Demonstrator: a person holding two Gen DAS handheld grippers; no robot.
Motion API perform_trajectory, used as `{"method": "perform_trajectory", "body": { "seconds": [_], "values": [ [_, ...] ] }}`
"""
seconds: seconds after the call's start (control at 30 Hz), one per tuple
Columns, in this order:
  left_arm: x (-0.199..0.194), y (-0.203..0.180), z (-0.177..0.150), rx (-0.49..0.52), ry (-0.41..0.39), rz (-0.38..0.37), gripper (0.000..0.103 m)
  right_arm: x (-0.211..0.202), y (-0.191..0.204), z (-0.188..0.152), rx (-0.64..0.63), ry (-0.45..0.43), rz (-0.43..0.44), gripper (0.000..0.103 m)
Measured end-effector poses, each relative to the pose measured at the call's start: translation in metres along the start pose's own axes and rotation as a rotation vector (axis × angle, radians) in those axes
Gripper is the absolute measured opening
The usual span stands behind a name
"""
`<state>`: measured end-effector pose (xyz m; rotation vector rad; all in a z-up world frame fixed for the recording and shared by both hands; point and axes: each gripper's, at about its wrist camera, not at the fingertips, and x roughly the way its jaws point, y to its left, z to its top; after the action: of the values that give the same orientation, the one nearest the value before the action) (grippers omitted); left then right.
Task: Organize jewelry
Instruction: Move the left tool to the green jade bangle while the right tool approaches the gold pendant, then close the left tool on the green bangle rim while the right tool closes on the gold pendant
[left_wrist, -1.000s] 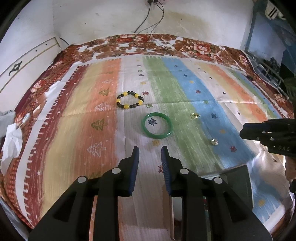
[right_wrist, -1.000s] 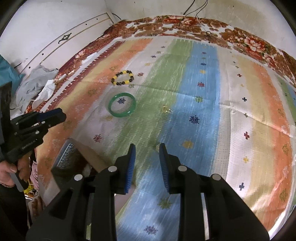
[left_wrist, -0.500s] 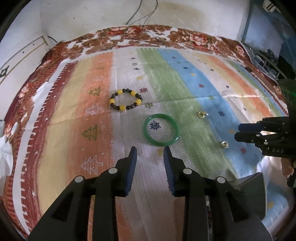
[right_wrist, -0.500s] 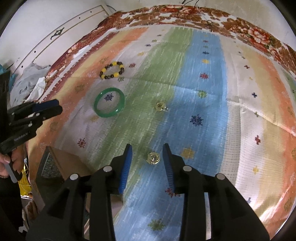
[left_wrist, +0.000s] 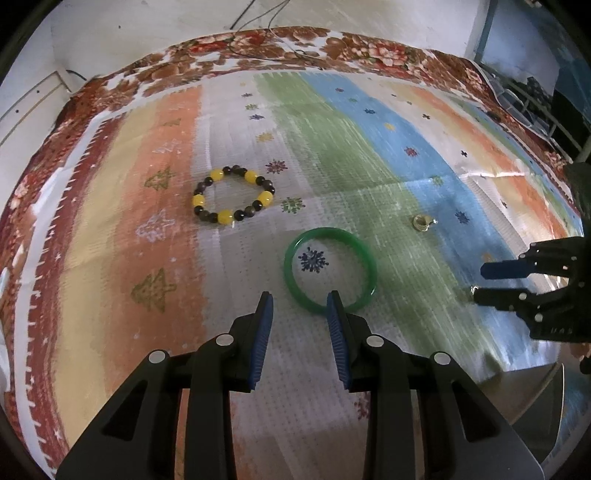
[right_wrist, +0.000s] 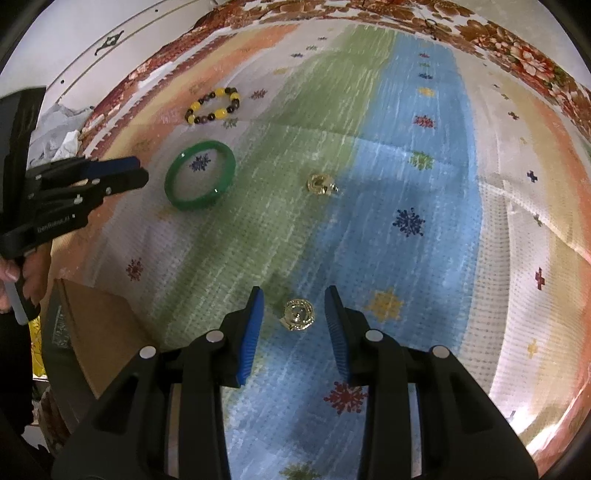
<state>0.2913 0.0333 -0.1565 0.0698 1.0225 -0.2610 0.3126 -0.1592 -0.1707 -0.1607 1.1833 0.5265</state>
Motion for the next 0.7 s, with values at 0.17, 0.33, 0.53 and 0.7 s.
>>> {"method": "perform_trajectory", "body": {
  "seconds": [0.17,0.33,0.53,0.7],
  "values": [
    [0.01,0.002,0.005,0.013,0.016,-0.006,0.033,0.007,0.001,0.001,-0.015,0.016,-0.004,0.037],
    [0.017,0.003,0.011,0.019,0.018,-0.022,0.033,0.01,0.003,0.001,-0.029,0.02,-0.011,0.037],
    [0.028,0.001,0.012,0.028,0.034,-0.027,0.033,0.011,0.007,0.0,-0.054,0.022,-0.02,0.038],
    [0.037,0.0,0.008,0.055,0.06,-0.026,0.034,0.013,0.007,-0.003,-0.072,0.027,-0.037,0.032]
  ]
}}
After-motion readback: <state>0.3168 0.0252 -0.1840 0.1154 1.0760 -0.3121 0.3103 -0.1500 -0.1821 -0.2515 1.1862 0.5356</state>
